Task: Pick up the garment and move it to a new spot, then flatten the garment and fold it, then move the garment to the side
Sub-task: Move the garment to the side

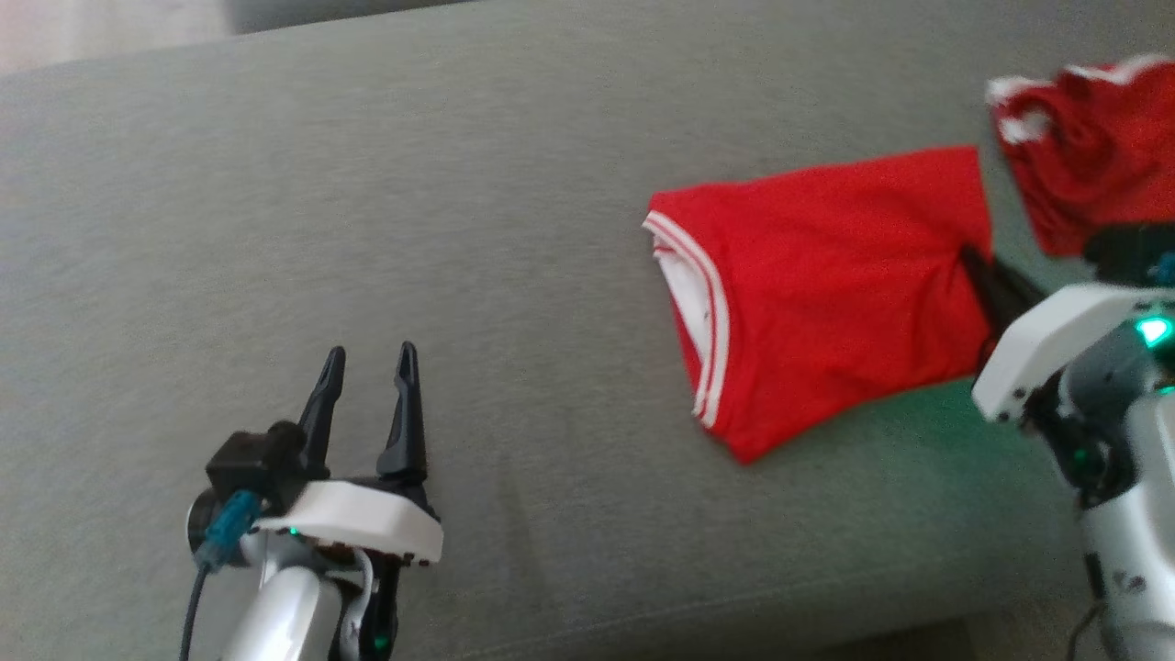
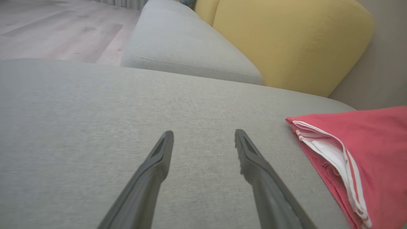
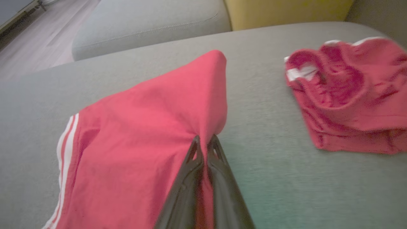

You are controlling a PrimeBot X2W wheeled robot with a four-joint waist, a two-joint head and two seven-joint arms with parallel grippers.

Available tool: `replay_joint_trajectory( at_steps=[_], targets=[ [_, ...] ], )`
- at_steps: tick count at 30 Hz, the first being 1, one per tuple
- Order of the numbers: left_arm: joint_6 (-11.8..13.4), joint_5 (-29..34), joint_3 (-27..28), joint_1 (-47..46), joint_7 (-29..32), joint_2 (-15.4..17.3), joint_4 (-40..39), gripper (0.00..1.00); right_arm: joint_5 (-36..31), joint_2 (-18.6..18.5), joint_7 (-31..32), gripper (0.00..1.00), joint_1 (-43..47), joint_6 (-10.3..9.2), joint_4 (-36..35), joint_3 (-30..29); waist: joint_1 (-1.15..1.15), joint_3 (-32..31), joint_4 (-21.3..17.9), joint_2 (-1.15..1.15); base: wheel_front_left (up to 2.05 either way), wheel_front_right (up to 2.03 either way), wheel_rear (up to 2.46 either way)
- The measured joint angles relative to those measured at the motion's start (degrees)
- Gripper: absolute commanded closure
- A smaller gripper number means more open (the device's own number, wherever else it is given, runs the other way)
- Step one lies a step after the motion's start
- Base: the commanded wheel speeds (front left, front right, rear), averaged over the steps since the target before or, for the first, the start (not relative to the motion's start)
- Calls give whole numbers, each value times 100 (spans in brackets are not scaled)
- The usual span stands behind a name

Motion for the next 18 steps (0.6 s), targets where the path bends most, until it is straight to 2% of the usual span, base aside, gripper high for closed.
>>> replay_joint_trajectory(
  at_steps=[6,10,14,18],
  targets=[
    [-27,81,-101,-249,24,54,-43,0,-91,1,54,100,-338,0,-259,-83,0,266,-722,0,0,0,0],
    [-45,155,-154,-448,94,77,-99,0,-97,41,48,100,-393,0,-276,-67,0,512,-1060,0,0,0,0],
    [-47,158,-159,-514,118,113,-108,0,-156,124,-7,100,-450,0,-236,-55,1,721,-1209,0,0,0,0],
    [-38,157,-149,-549,116,127,-113,0,-219,163,-91,100,-683,0,-177,-59,0,759,-1128,0,0,0,0]
  ],
)
